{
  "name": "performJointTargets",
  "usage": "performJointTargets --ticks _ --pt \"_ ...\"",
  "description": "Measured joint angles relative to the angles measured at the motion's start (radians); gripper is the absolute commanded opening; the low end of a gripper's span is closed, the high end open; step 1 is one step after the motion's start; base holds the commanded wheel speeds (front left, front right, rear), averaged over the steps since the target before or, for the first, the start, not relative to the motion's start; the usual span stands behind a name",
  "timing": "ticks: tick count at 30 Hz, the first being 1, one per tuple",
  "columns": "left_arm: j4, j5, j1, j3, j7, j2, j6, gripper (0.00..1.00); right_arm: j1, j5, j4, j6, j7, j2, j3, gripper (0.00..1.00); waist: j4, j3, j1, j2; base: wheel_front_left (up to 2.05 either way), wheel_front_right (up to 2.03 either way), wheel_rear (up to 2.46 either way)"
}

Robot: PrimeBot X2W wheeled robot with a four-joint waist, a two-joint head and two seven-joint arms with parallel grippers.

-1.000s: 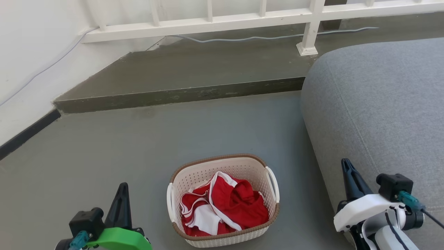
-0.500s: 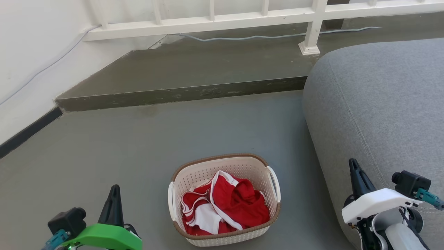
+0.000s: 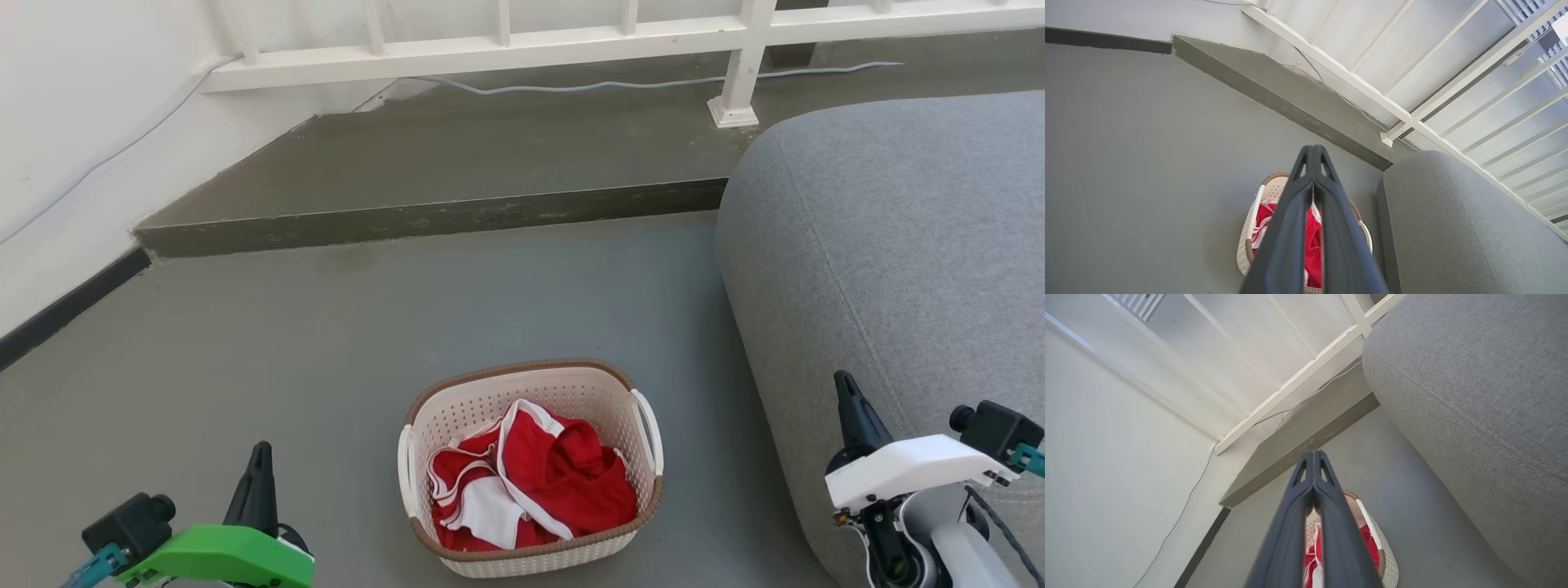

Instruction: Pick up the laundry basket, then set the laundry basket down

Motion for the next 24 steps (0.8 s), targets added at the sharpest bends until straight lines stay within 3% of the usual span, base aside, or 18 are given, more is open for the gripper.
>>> performJointTargets --ticks 24 --pt "0.043 -0.312 -0.037 0.068 0.079 0.0 -0.052 0.0 -0.023 0.31 0.002 0.054 0.087 0.027 -0.102 0.0 0.012 0.005 0.0 -0.0001 0.0 0.0 0.0"
